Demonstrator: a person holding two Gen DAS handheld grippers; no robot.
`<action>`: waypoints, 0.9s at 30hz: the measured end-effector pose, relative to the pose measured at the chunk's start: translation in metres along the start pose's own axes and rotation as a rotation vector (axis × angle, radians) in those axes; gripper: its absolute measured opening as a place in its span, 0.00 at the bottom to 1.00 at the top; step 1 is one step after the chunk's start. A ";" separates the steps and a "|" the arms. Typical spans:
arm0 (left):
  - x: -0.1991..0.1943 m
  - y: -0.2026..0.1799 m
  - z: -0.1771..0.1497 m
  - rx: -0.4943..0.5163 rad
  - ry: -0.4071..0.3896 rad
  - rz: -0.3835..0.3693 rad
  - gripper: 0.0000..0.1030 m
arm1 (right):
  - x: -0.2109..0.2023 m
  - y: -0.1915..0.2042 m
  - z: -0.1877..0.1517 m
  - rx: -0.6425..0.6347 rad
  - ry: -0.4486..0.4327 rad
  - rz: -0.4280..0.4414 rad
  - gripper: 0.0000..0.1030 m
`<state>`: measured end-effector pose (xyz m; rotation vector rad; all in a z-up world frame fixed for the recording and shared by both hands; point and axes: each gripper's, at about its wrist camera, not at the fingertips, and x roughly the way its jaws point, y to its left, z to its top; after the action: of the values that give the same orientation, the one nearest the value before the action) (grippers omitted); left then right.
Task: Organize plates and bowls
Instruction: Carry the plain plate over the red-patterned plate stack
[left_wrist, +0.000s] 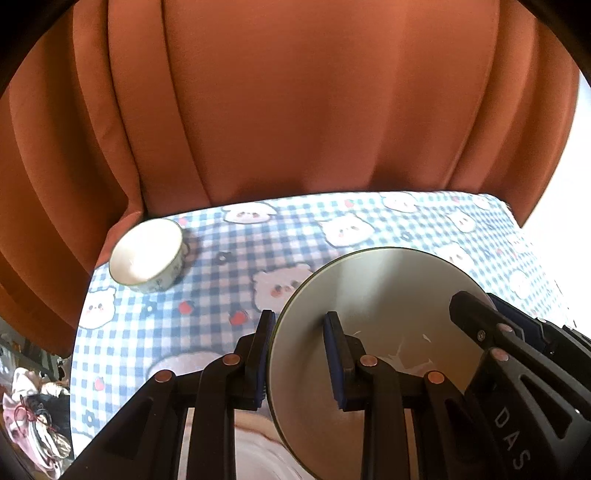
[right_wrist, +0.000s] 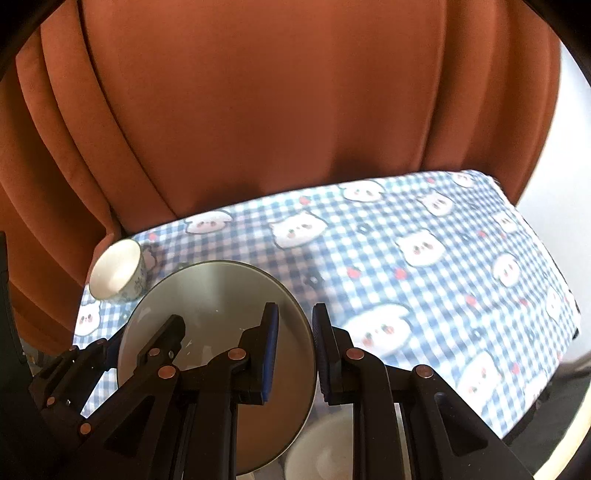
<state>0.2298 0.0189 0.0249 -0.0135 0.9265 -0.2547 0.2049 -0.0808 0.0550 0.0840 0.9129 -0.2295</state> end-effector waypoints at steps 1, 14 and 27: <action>-0.004 -0.004 -0.004 0.006 0.000 -0.006 0.24 | -0.004 -0.002 -0.004 0.004 -0.001 -0.006 0.22; -0.037 -0.043 -0.043 0.010 -0.018 0.027 0.24 | -0.044 -0.043 -0.047 0.004 -0.016 0.018 0.22; -0.032 -0.086 -0.081 -0.057 0.027 0.090 0.24 | -0.036 -0.088 -0.073 -0.081 0.033 0.106 0.22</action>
<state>0.1291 -0.0493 0.0113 -0.0211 0.9582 -0.1449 0.1066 -0.1479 0.0414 0.0610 0.9471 -0.0925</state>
